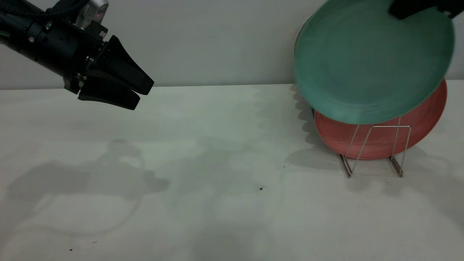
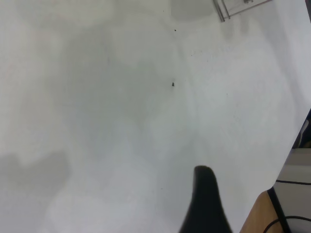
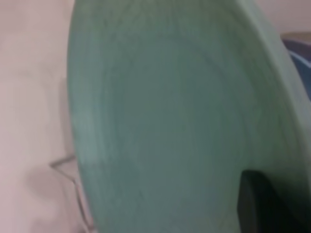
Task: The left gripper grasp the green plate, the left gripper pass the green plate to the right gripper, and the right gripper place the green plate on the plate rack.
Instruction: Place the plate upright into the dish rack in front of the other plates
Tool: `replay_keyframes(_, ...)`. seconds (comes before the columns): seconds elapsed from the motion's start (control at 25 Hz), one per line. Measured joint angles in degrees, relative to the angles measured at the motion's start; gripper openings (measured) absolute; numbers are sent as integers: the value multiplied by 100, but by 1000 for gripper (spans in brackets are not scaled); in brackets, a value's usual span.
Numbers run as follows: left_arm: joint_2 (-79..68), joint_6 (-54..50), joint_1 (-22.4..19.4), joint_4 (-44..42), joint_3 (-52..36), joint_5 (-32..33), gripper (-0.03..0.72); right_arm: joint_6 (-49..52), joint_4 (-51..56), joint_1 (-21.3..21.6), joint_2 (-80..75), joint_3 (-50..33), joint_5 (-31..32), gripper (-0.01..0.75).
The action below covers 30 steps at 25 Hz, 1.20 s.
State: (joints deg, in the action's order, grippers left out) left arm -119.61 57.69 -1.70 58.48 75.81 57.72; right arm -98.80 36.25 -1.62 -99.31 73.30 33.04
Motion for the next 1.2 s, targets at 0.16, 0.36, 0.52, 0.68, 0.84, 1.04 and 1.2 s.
replay_keyframes(0.16, 0, -23, 0, 0, 0, 0, 580, -188, -4, 162, 0, 0, -41, 75)
replay_keyframes(0.36, 0, -25, 0, 0, 0, 0, 580, -319, -4, 198, 0, 0, -50, 75)
replay_keyframes(0.52, 0, -41, 0, 0, 0, 0, 580, -331, -4, 198, 0, 0, -50, 75)
replay_keyframes(0.68, 0, -41, 0, 0, 0, 0, 580, -331, -4, 198, -59, -5, -50, 75)
replay_keyframes(0.84, 0, -41, 0, 0, 0, 13, 580, -331, -4, 198, -207, -47, -61, 75)
replay_keyframes(1.04, 0, -41, 0, 0, 0, 13, 580, -315, -4, 198, -250, -47, -23, 75)
replay_keyframes(1.2, 0, -41, 0, 0, 0, 14, 580, -189, -4, 198, -273, -47, 30, 79)
